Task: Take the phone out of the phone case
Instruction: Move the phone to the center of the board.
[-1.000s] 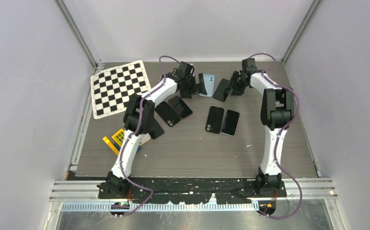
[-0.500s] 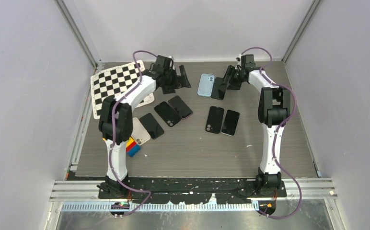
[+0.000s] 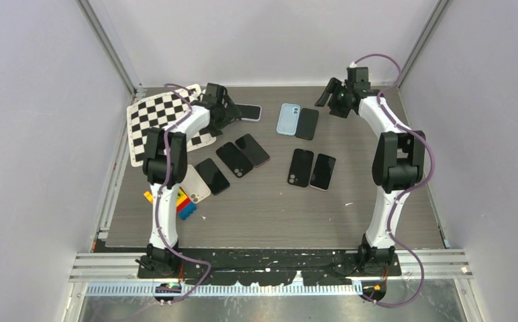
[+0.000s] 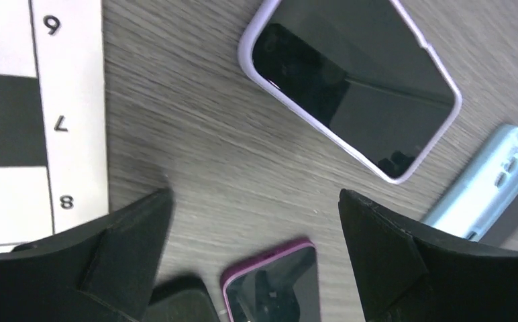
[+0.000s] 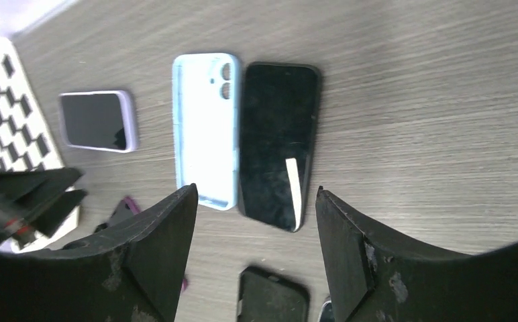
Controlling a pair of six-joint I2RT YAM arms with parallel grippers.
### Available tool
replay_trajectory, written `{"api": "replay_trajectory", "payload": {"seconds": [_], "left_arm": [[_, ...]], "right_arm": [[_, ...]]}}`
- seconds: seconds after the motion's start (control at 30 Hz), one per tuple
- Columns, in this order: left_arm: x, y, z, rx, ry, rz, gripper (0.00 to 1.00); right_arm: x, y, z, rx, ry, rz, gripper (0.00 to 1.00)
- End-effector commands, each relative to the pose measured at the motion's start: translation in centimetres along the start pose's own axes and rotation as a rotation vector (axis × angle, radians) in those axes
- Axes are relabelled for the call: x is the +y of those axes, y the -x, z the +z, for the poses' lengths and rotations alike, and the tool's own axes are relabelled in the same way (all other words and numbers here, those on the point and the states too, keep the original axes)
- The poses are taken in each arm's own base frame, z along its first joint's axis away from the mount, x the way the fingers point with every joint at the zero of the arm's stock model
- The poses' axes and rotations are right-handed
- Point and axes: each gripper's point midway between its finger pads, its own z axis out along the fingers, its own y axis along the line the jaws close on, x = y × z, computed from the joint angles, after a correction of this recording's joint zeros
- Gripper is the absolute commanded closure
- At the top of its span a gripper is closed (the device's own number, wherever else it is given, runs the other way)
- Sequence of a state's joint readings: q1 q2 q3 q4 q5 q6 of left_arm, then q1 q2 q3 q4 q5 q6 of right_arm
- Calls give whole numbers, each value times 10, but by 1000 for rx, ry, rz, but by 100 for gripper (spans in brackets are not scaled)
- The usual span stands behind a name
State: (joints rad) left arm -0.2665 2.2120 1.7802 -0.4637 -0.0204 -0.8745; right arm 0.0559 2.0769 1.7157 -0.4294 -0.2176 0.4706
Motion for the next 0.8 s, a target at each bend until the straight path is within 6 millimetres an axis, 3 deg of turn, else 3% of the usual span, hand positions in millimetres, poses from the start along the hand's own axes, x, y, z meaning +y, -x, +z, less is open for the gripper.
{"api": "replay_trajectory", "payload": {"seconds": [0.0,0.17,0.33,0.57,0.77], "left_arm": [[-16,40,18,-167,-16,-52,1],[-12,42,47,-150,-51,-39,1],[-15,35,65,-114,-112,-63,5],[-14,25,63,-62,-167,-47,6],[-10,16,58,-1,-173,-23,7]], "right_arm": [[40,22,-35,-88,137,7,29],[56,8,-23,-32,182,-26,27],[101,-5,4,-10,285,-61,31],[176,-19,80,-36,436,-33,40],[188,-29,145,-95,380,88,43]]}}
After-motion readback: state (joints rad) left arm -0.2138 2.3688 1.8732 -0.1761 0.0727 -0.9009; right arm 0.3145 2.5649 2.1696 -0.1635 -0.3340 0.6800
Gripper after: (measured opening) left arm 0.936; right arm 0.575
